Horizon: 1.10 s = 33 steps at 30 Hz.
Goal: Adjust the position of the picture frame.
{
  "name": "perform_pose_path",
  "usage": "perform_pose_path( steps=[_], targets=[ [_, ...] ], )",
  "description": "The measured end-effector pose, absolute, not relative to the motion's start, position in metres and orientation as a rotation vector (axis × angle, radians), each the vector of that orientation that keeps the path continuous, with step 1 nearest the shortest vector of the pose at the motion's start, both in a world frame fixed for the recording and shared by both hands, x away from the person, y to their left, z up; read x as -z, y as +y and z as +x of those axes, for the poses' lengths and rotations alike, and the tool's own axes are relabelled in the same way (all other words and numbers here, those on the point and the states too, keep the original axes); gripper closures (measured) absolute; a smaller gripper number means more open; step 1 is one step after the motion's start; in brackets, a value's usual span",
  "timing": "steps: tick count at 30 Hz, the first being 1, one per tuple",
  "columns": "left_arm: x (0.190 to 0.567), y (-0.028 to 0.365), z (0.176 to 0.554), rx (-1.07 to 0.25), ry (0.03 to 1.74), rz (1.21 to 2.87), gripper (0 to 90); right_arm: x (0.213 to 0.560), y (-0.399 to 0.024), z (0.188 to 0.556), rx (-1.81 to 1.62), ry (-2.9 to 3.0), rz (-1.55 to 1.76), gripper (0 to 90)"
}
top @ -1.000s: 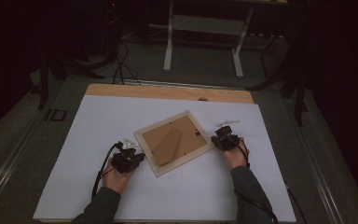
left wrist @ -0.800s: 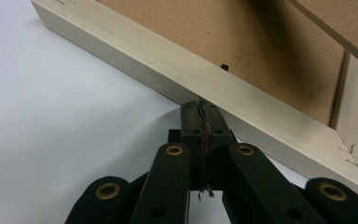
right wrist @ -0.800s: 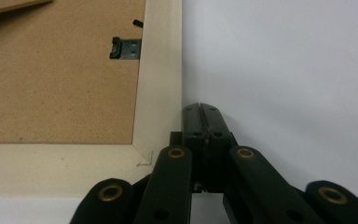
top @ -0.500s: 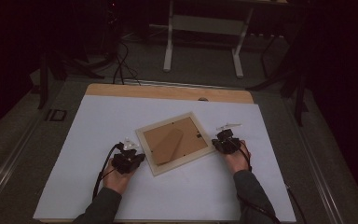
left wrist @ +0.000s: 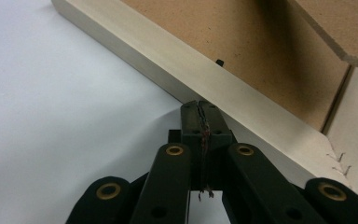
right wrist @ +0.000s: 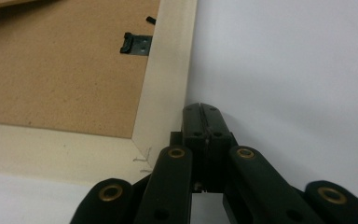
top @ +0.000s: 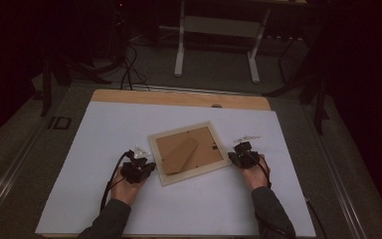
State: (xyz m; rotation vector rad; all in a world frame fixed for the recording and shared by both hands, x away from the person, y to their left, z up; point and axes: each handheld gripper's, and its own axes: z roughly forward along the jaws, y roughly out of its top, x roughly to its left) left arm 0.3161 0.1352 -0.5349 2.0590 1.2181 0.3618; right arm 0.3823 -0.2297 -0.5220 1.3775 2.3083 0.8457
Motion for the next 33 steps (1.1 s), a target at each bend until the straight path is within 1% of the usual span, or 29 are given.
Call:
perform_pose_path(
  steps=[6,15,20,25,33],
  targets=[
    [0.533,0.136,0.326,-0.336,1.200,2.084,90.0,0.521,-0.232,0.376,-0.821,2.317,1.369,90.0],
    [0.534,0.138,0.326,-0.320,1.199,2.071,90.0,0.523,-0.235,0.366,-0.862,2.298,1.384,90.0],
    [0.534,0.136,0.322,-0.344,1.183,2.089,90.0,0.525,-0.236,0.361,-0.884,2.284,1.346,90.0],
    [0.532,0.138,0.315,-0.334,1.165,2.119,90.0,0.526,-0.236,0.355,-0.909,2.294,1.338,90.0],
    [0.533,0.142,0.312,-0.319,1.182,2.098,90.0,0.529,-0.237,0.346,-0.963,2.293,1.337,90.0]
  ],
)
